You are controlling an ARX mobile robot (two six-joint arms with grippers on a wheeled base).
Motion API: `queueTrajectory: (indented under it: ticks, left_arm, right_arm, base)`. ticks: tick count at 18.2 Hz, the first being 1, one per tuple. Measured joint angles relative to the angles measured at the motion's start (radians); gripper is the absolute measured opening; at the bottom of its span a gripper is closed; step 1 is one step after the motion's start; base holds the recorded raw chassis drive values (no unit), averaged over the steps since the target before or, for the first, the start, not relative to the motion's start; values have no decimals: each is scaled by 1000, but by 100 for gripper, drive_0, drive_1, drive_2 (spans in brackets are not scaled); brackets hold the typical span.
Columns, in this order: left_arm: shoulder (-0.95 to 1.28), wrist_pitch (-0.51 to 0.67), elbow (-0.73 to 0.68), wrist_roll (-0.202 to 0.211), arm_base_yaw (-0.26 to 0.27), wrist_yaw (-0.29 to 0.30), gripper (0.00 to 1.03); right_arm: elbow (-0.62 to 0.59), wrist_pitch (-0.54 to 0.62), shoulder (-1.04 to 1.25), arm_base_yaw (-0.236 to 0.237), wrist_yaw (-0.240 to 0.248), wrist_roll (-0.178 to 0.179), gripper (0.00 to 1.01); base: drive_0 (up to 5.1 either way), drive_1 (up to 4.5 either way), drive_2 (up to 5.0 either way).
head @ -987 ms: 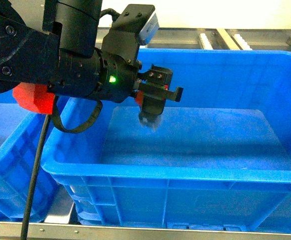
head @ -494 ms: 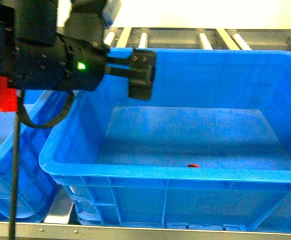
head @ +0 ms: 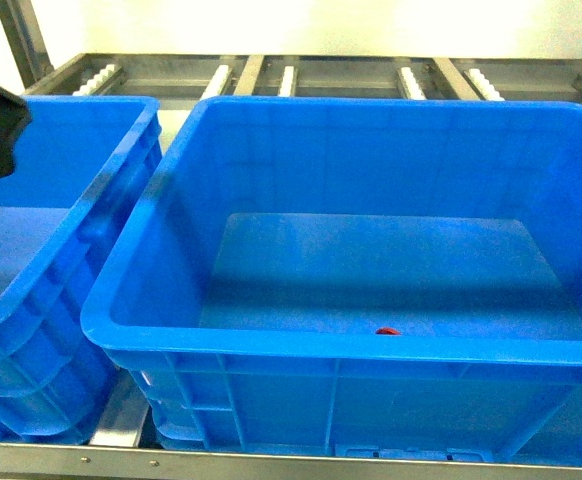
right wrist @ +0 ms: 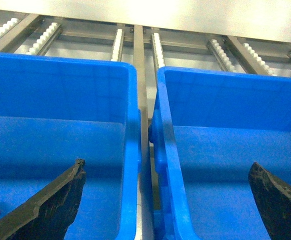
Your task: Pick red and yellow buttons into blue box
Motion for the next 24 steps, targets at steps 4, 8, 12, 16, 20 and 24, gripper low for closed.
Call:
queueTrajectory:
  ticks: [4, 8, 12, 16, 20, 24]
  left_arm:
    - [-69, -3, -27, -18, -10, 3, 98]
    - [-72, 259, -123, 73, 17, 51, 80]
    - [-146, 301, -220, 143, 53, 78, 57]
    - [-291, 263, -320, 168, 103, 130, 12]
    - [-446, 177, -385, 171, 200, 218, 2]
    - [-554, 157, -443, 171, 193, 225, 2]
  right_arm:
    - [0, 0, 0, 0, 0, 0, 98]
    - [-66, 138, -35, 22, -51, 58, 77]
    - [-121, 112, -93, 65, -20, 75, 56]
    - [-179, 53, -222, 131, 48, 81, 10]
    - [-216, -30, -341, 248, 159, 84, 2]
    - [-255, -64, -423, 243, 159, 84, 2]
  base:
    - [0, 0, 0]
    - [0, 0, 0]
    - [0, 0, 0]
    - [0, 0, 0]
    - [0, 0, 0]
    - [0, 0, 0]
